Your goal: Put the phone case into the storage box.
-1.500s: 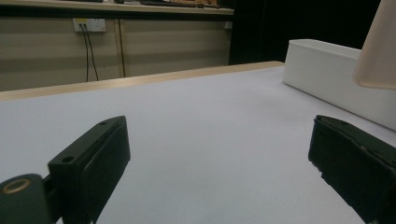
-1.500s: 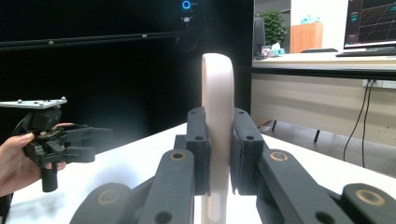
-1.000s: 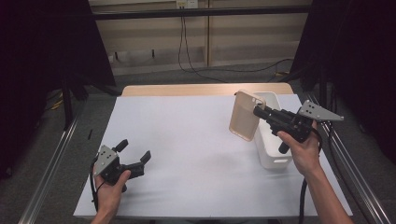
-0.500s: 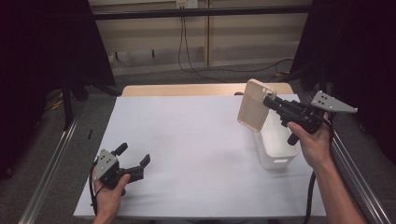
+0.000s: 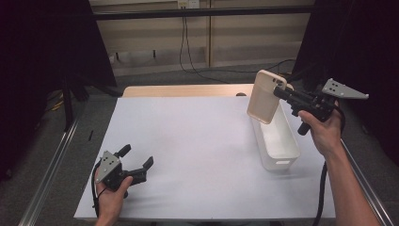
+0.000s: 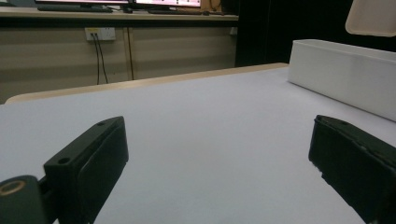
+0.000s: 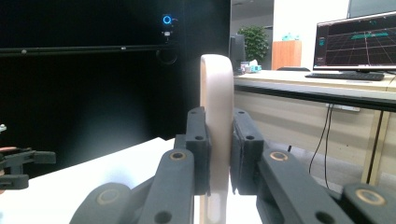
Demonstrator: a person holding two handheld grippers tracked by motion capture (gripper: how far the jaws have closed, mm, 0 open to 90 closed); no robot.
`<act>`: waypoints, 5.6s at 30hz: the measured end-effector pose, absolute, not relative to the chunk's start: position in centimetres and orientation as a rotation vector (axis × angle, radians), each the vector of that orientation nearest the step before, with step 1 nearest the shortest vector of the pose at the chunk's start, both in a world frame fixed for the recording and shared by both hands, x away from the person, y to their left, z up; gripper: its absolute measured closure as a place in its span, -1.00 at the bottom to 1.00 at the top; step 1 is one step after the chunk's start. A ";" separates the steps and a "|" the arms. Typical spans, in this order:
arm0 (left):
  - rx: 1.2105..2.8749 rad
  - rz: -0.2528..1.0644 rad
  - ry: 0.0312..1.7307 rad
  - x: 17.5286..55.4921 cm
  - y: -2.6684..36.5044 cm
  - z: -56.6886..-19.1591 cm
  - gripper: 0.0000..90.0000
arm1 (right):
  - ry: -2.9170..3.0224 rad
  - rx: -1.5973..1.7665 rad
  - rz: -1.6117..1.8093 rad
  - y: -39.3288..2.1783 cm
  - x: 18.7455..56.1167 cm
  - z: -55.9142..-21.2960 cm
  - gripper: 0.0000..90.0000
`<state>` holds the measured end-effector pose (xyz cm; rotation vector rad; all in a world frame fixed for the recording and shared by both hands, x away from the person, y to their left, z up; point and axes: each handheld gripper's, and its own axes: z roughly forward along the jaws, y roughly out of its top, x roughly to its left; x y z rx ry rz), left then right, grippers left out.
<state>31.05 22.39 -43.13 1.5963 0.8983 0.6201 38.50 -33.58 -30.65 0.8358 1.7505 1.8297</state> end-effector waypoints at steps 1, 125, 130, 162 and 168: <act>1.595 0.621 0.898 31.1 22.4 -43.1 -0.89 | 1.754 0.839 1.836 -33.8 38.7 -30.7 0.79; 1.622 0.635 0.935 32.1 22.5 -44.0 -0.89 | 1.830 1.051 1.464 -38.1 50.7 -41.0 0.75; 1.622 0.633 0.935 32.1 22.5 -44.0 -0.89 | 1.805 1.098 1.480 -38.2 50.9 -41.3 0.69; 1.616 0.635 0.948 32.1 22.6 -44.0 -0.88 | 1.801 1.145 1.451 -38.0 51.8 -41.4 0.54; 1.615 0.632 0.947 32.1 22.6 -44.0 -0.87 | 1.787 1.151 1.454 -37.9 51.7 -41.3 0.44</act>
